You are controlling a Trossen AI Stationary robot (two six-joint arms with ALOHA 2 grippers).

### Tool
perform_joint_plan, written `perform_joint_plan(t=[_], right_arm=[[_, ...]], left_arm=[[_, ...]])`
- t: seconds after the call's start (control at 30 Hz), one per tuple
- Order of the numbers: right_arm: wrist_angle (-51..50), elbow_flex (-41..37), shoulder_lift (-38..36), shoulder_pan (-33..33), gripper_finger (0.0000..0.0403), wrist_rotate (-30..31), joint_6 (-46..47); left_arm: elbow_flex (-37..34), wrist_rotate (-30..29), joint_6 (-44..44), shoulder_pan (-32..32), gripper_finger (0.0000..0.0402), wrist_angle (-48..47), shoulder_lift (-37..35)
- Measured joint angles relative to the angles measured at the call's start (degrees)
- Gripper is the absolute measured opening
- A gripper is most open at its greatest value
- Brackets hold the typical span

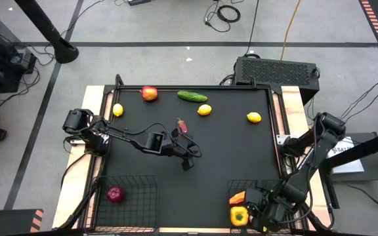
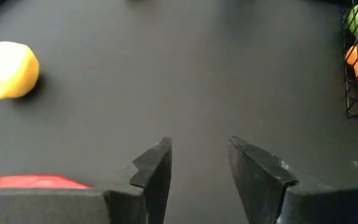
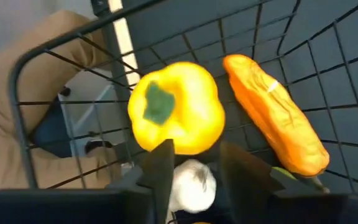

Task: Sort produce into baskets
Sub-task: Put the red chili pepper into the right wire basket

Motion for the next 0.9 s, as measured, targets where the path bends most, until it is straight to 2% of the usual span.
perform_joint_plan(t=[0.2, 0.3, 0.4, 0.67, 0.9], right_arm=[[0.21, -0.01, -2.49, 0.0, 0.0181, -0.14, -0.42], [0.07, 0.01, -4.61, 0.0, 0.0193, 0.48, -1.65], [-0.47, 0.0, -7.16, 0.0, 0.0196, 2.9, -3.06], [-0.56, 0.01, -16.09, -0.17, 0.0196, 15.6, -13.61], [-1.92, -0.01, -21.77, -2.34, 0.0196, 34.92, -26.38]], left_arm=[[0.0, 0.0, -0.53, -0.07, 0.0164, -0.02, 0.0], [0.0, -0.15, -0.52, -0.07, 0.0164, -0.04, 0.0], [0.0, -2.75, -1.12, -0.07, 0.0164, -0.07, 0.0], [0.0, -14.01, -5.63, 1.15, 0.0164, -4.05, 0.0], [0.0, -15.23, -23.87, 6.97, 0.0164, -9.78, 0.32]])
